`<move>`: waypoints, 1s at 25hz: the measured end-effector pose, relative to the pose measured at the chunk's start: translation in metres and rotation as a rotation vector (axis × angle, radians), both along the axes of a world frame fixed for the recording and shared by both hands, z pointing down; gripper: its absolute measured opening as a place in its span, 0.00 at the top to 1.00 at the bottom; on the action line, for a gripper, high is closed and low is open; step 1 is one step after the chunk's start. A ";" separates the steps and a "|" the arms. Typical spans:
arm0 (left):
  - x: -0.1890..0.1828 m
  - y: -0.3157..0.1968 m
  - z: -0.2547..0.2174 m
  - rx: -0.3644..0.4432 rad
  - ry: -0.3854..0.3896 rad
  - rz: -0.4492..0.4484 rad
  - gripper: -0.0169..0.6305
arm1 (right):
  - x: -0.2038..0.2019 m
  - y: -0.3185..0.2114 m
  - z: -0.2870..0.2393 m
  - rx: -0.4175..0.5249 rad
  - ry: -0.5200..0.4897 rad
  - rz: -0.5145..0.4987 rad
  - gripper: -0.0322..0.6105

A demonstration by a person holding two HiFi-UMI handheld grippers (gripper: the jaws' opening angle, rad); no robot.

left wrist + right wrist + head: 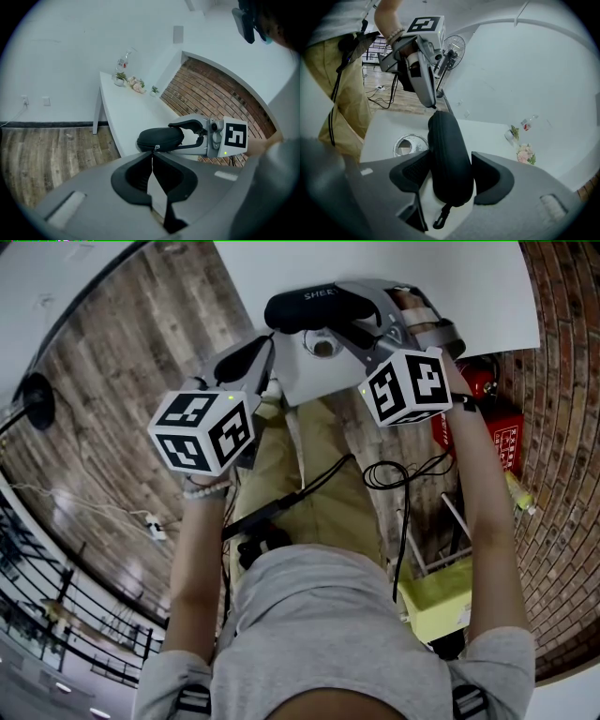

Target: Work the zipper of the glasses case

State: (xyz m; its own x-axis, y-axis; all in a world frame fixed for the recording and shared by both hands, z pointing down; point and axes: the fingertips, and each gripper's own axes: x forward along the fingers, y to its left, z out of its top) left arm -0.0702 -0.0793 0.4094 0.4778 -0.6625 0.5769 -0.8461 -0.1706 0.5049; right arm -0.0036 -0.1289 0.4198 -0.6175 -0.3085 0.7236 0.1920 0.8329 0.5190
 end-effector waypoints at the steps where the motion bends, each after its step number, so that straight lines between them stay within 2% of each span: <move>1: -0.001 0.000 0.000 0.000 -0.004 0.000 0.94 | 0.000 0.000 0.000 0.000 0.000 0.000 0.52; 13: -0.010 -0.004 0.005 0.019 -0.042 0.000 0.93 | 0.001 0.000 -0.001 0.019 -0.005 -0.003 0.52; 18: -0.009 0.000 0.002 0.056 -0.125 0.049 0.92 | -0.004 0.000 -0.002 0.057 0.007 -0.002 0.52; 21: -0.009 -0.001 0.000 0.074 -0.108 0.076 0.83 | -0.009 0.001 0.003 0.047 0.003 -0.006 0.44; 25: -0.008 0.001 -0.004 0.088 -0.113 0.116 0.78 | -0.011 0.003 0.004 0.033 0.002 -0.003 0.43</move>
